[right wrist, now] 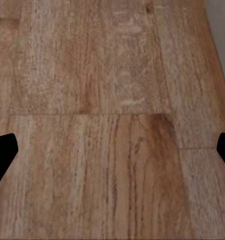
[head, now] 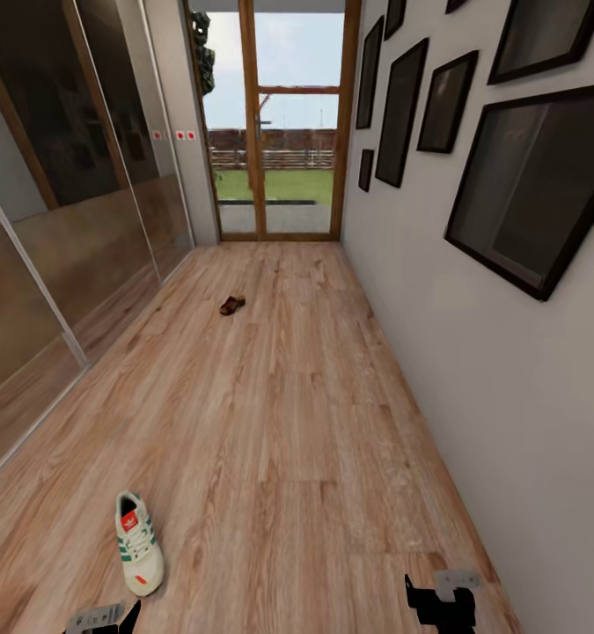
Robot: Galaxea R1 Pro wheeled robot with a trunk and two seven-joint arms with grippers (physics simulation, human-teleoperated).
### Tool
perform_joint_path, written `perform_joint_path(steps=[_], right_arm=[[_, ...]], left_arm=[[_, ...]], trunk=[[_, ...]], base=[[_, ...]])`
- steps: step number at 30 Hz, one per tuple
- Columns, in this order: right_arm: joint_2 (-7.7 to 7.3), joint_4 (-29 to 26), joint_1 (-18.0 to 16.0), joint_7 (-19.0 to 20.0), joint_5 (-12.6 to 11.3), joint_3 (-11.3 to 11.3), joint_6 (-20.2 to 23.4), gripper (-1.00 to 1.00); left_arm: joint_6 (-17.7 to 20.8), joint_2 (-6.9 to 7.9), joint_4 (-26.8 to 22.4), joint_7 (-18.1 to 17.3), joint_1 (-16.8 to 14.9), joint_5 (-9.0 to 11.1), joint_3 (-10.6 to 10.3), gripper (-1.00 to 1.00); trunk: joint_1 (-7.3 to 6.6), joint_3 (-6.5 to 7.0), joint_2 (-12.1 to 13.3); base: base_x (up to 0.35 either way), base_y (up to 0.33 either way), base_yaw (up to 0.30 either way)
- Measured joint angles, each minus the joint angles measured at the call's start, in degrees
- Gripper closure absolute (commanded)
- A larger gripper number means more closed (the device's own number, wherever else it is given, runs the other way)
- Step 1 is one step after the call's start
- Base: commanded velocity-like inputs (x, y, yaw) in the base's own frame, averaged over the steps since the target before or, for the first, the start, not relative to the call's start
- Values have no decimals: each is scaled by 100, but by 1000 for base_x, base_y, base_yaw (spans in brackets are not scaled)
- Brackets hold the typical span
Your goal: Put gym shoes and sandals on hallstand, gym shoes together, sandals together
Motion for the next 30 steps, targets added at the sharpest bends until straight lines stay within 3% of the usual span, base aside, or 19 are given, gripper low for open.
perform_joint_path(steps=[30], right_arm=[[0,0,0,-1,1,0,3,-100]], left_arm=[[0,0,-1,2,0,0,0,-100]], trunk=[[0,0,0]], base=[[337,-63,0]])
